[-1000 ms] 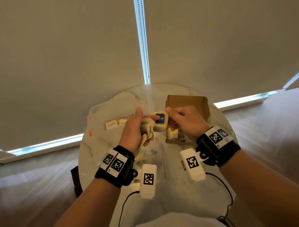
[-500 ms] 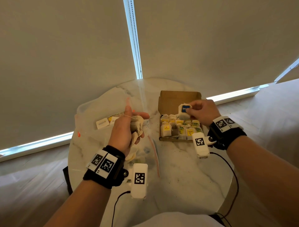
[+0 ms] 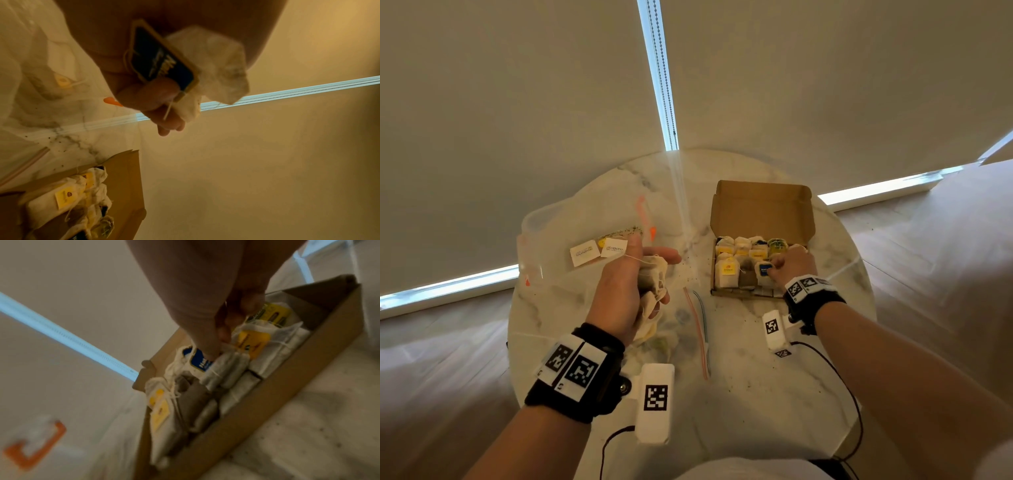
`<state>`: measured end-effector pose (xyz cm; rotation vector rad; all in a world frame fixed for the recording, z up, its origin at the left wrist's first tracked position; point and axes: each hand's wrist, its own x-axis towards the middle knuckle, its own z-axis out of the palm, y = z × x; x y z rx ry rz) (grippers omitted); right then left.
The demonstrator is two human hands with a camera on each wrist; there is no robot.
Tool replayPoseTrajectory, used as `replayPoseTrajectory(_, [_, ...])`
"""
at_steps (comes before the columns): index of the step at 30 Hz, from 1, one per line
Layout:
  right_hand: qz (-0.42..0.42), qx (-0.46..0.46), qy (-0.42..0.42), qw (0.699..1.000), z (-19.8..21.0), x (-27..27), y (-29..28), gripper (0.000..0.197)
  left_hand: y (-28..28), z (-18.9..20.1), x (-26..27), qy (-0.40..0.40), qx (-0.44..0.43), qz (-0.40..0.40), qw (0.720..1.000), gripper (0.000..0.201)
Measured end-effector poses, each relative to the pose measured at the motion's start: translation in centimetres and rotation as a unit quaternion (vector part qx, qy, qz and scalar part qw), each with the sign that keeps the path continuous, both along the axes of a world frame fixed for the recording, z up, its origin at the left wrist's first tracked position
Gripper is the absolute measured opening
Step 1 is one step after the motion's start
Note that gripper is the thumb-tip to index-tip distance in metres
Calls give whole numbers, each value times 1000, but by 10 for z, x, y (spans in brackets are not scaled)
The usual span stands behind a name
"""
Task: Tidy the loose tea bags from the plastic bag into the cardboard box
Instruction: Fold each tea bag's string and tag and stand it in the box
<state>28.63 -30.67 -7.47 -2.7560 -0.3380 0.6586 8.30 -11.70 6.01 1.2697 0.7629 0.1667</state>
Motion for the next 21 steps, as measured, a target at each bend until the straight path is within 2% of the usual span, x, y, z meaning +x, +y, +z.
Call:
replayPoseTrajectory(5, [13,-2,-51,999,-5,1,1,16,-3,-3,6,-12,3,15,1000,70])
replayPoseTrajectory(8, [96,-42,-31,994,-1,1,1,20,-6,-1,9,-27,-39,30,998,64])
replayPoseTrajectory(10, [115,-43,-26,992,7,-1,2,25,-6,0,10,-28,-54,29,998,61])
replayPoseTrajectory(12, [97,9,-52,994,20,-7,7,21,-7,3,11,-29,-63,29,997,59])
replayPoseTrajectory(14, [91,128,-59,986,43,-21,17,16,-7,5,10,-36,-79,32,996,57])
replayPoseTrajectory(16, [133,264,-44,954,76,-44,28,14,-6,7,9,-48,-105,45,992,56])
replayPoseTrajectory(18, [217,364,-46,905,107,-71,36,20,-6,9,7,-46,-117,53,991,58])
replayPoseTrajectory(21, [345,412,-68,841,129,-96,42,44,-8,10,5,-33,-128,45,990,61])
